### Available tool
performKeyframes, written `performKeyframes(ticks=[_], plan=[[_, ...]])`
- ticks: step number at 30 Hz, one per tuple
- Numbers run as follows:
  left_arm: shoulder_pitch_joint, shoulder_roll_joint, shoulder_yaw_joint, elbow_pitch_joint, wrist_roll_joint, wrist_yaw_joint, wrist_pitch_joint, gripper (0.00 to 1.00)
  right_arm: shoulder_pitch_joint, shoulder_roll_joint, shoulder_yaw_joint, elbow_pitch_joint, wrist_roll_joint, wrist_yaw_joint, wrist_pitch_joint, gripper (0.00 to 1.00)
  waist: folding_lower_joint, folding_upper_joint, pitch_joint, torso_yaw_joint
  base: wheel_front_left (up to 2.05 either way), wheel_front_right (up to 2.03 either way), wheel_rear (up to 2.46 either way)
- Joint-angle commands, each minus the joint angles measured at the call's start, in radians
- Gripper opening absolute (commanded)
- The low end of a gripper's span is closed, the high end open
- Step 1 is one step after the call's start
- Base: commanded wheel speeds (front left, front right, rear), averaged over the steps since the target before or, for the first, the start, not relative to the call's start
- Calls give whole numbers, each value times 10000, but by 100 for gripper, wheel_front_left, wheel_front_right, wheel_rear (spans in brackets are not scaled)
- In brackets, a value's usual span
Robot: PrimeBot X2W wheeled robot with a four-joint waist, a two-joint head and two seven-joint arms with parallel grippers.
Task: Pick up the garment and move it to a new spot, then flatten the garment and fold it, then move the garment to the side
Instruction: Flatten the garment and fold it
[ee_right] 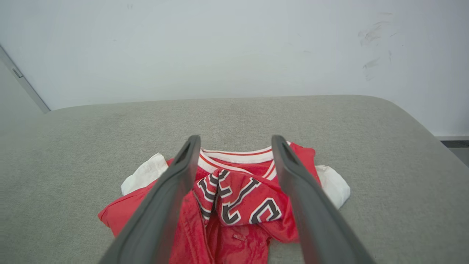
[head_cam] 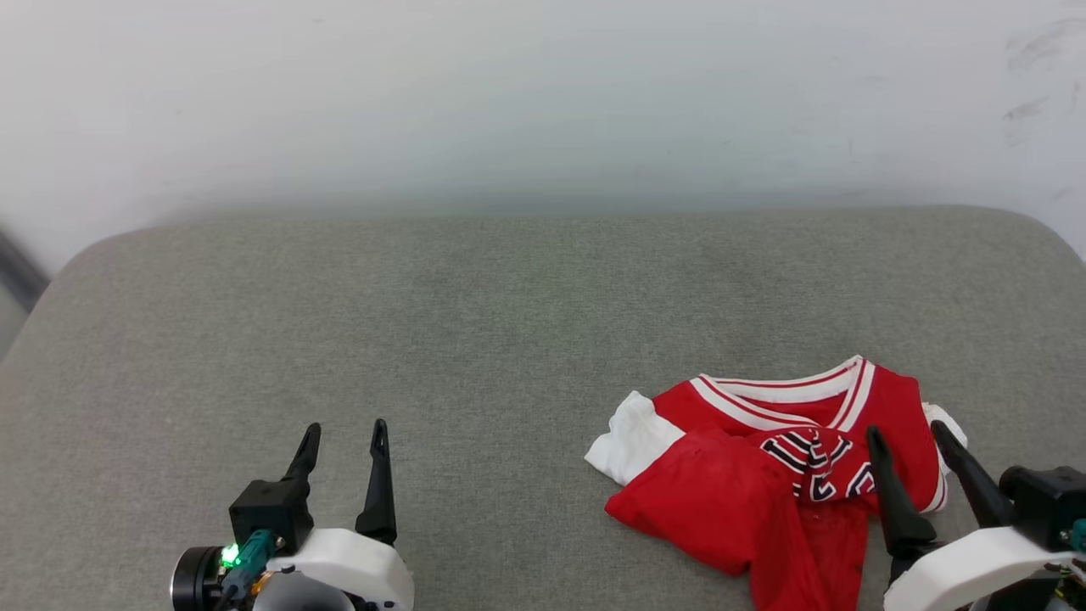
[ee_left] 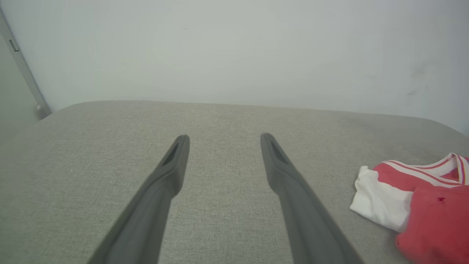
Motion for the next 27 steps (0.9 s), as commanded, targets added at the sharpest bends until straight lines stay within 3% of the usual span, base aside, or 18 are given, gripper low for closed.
performKeyframes(ticks=[1,6,13,21,27], plan=[[-93,72,-51,-90,108,2,69,100,165,104,57,-196,-15,-2,49,100,1,0,2,-78,0,0,0],[-1015,71,-527,-199,335,-243,765,100,211,275,155,-700,-33,-2,214,100,1,0,201,-261,0,0,0],[-3688,-345,-1698,114,710,-1142,2558,100,-272,233,217,-1215,-10,-2,371,100,1,0,1250,-654,0,0,0],[-6027,-722,-2779,1640,674,-2382,5104,100,-913,183,306,-1333,175,-2,169,100,1,0,2515,-1237,0,0,0],[-6714,-862,-3460,2997,285,-2996,6794,100,-1136,180,385,-1044,254,-2,34,100,1,0,2966,-1530,0,0,0]])
